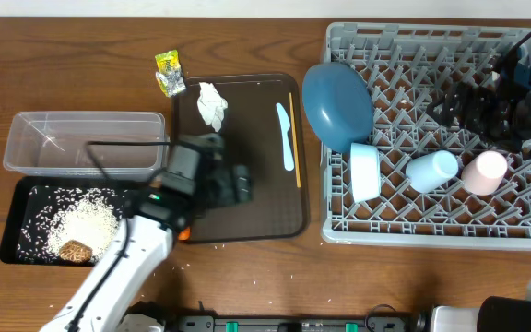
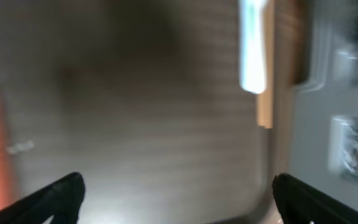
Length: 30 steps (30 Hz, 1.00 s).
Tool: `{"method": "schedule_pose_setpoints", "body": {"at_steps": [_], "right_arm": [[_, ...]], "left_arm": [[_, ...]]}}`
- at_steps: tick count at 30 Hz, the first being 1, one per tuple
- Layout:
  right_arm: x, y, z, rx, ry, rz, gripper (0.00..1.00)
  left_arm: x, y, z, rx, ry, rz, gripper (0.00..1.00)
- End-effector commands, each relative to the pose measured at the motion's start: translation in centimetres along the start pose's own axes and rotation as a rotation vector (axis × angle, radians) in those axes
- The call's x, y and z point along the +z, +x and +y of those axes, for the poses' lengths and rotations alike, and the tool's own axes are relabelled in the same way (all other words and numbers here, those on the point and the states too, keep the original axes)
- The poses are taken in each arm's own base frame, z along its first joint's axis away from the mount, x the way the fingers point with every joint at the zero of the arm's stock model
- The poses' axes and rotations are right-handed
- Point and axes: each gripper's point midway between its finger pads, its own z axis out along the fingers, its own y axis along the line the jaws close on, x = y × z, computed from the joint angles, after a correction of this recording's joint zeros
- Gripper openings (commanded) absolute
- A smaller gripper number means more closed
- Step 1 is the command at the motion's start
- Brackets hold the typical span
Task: Sort waste into correct bins and load items into the dishwasher rack
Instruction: 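Grasp the orange carrot on the brown tray with the left gripper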
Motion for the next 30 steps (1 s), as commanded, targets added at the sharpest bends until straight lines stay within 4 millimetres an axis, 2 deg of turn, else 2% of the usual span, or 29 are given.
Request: {"method": "schedule_pose_setpoints", "body": {"at_steps": [1,5,9,11,13,16,21,30], "right_arm": [[0.0,-0.1,0.1,-0.021,0.001,-0.001,0.99],[0.0,-0.1,0.1,-0.021,0.001,-0.001,0.99],[0.0,-0.1,0.2,-0.022,0.001,-0.004,0.99],[0.0,-0.2,0.2,-0.022,0.000,-0.005,0.99],[0.0,-0.1,0.1,-0.022,0.001,-0.003,0.99],[0.0,-0.1,0.1,-0.022,0.001,-0.003,0.99],[0.0,-0.1,0.2,-0.022,0.001,-0.004,0.99],[0.0,-0.1,0.1,-0.022,0.001,-0.003,0.99]], "left_arm": [[-0.9,-1.2,4.2,-0.041,-0.132,-0.017,0.88],[-0.9,-0.1,8.3,-0.034,-0.303,0.041,0.80],[0.1,0.8,9.4,0.034,-0.352,0.110,0.78],[0.5,1.2,10.7,0.039,-0.417,0.139,0.69],[1.1,1.5,11.7,0.042,-0.465,0.164,0.68],[2.4,2.3,12.1,0.042,-0.472,0.217,0.58],[3.8,3.6,11.6,0.044,-0.465,0.274,0.52],[4.5,3.7,10.0,0.052,-0.451,0.245,0.43]]}}
